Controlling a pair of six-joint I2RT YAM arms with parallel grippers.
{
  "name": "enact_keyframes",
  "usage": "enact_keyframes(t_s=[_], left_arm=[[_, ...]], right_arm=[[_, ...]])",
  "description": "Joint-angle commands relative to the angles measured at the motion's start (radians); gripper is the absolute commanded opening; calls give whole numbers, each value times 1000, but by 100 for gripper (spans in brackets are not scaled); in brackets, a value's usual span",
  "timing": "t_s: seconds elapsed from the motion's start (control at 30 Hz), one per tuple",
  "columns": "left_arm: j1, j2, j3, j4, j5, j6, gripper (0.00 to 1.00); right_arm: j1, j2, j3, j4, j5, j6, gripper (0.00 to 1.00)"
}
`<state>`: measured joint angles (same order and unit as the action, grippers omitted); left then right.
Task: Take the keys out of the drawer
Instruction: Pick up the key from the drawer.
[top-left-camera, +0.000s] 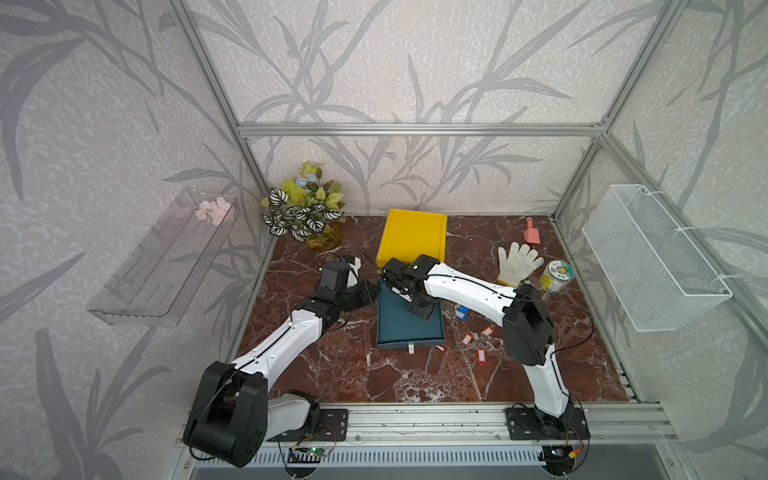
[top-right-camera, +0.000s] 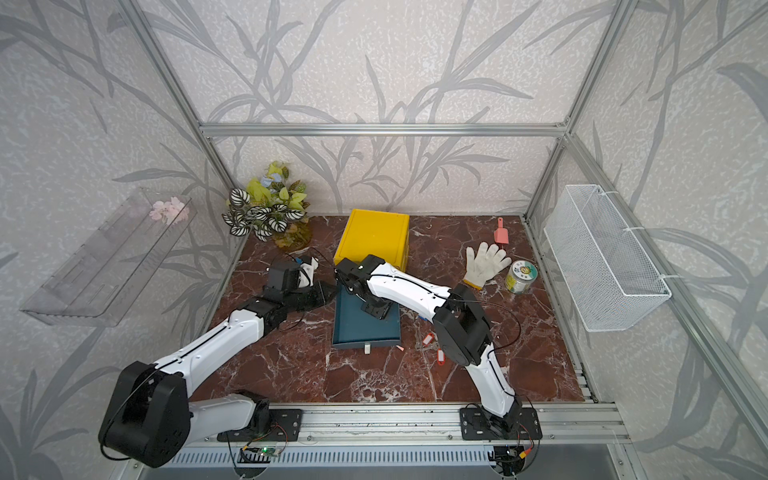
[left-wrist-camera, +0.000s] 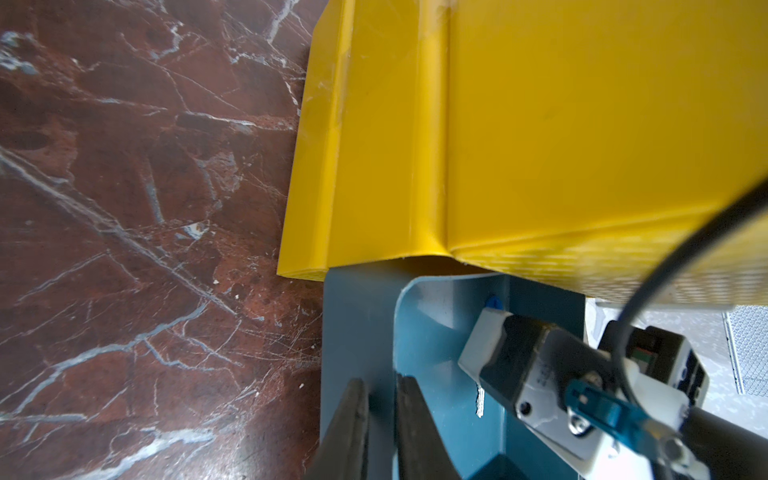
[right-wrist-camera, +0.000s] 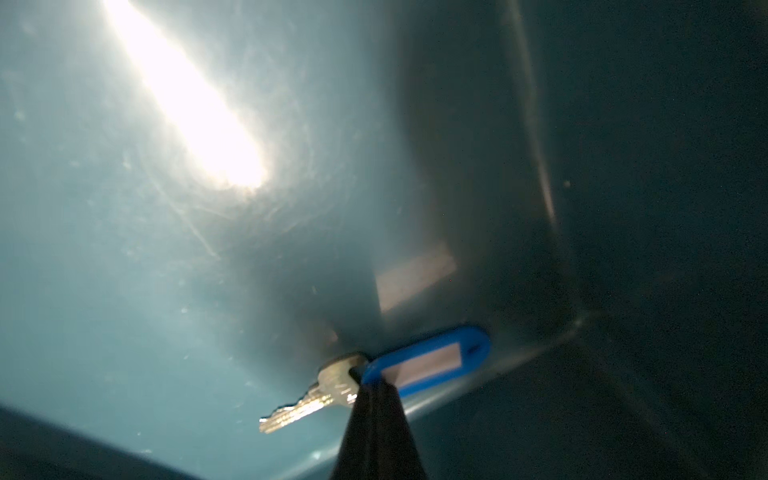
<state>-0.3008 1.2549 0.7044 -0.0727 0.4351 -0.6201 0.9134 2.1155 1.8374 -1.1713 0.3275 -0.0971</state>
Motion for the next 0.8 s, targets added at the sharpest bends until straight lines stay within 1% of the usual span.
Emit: enact_keyframes(t_s=[0.0,0.33,0.5,0.77], left_arm=[[-13,20,31,22,-27,3,16],[-15,32,52,52,-48,-6,8],[-15,27,63,65,-41,-11,2],[-15,28,102,62,-19,-4,2]], right_arm=[[3,18,25,7,-16,20,0],[5,4,8,22,-19,46,0],[7,-9,-5,33,-25,58,0],[6,-22,-25,46,-11,59,0]])
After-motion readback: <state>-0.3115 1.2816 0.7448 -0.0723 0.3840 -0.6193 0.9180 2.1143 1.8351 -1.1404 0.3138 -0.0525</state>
